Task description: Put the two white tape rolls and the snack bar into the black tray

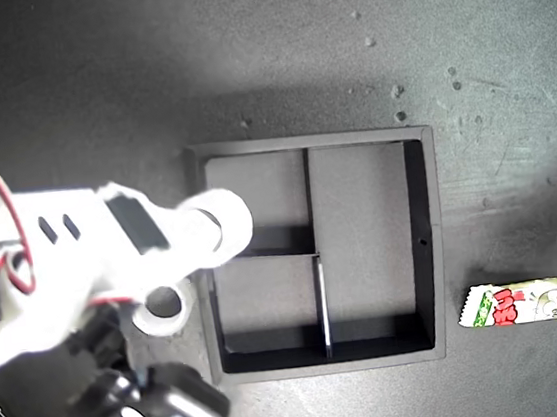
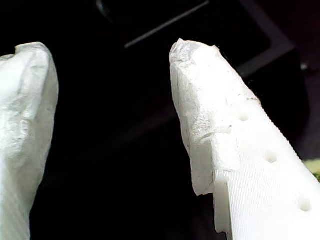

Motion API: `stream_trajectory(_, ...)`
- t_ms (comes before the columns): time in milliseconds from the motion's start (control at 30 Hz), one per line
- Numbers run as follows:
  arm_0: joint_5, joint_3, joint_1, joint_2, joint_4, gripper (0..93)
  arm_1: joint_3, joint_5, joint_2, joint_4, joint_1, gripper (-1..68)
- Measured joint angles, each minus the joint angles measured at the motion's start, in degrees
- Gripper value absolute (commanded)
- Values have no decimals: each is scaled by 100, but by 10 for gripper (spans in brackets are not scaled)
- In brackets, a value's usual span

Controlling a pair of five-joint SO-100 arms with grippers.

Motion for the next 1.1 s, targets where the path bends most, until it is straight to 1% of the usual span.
stream_trajectory(100, -132, -536, 299, -510, 167, 2, -18, 0, -457, -501, -211, 192)
stream_trajectory(200, -281, -984, 527, -993, 343, 2, -624, 0, -2021, -861, -343, 209)
stream_trajectory(267, -378, -1187, 642, -1257, 431, 2, -1538, 0, -3393, -686, -360, 209)
stream_trajectory(333, -510, -1274, 721, -1450, 457, 2, -2628, 0, -4579, -176, -343, 207)
stream_trajectory(400, -615, -1283, 773, -1582, 466, 2, -3604, 0, -5291, 343, -290, 194)
stream_trajectory(500, -712, -1354, 888, -1775, 466, 2, -4069, 0, -5599, 624, -264, 188)
stream_trajectory(600, -729, -1547, 993, -1995, 466, 1, -3902, 70, -5818, 677, -510, 197)
stream_trajectory(733, -729, -1978, 1011, -2417, 466, 1, -3437, 1011, -6117, 677, -879, 205)
stream_trajectory(833, -729, -2549, 1046, -2909, 650, 1, -2953, 2004, -6135, 677, -1116, 221)
stream_trajectory(967, -729, -3498, 1090, -3700, 1134, 1, -2505, 2777, -6152, 677, -1441, 235)
stream_trajectory(1100, -729, -5221, 1099, -4922, 2171, 22, -2285, 3182, -6152, 677, -1591, 235)
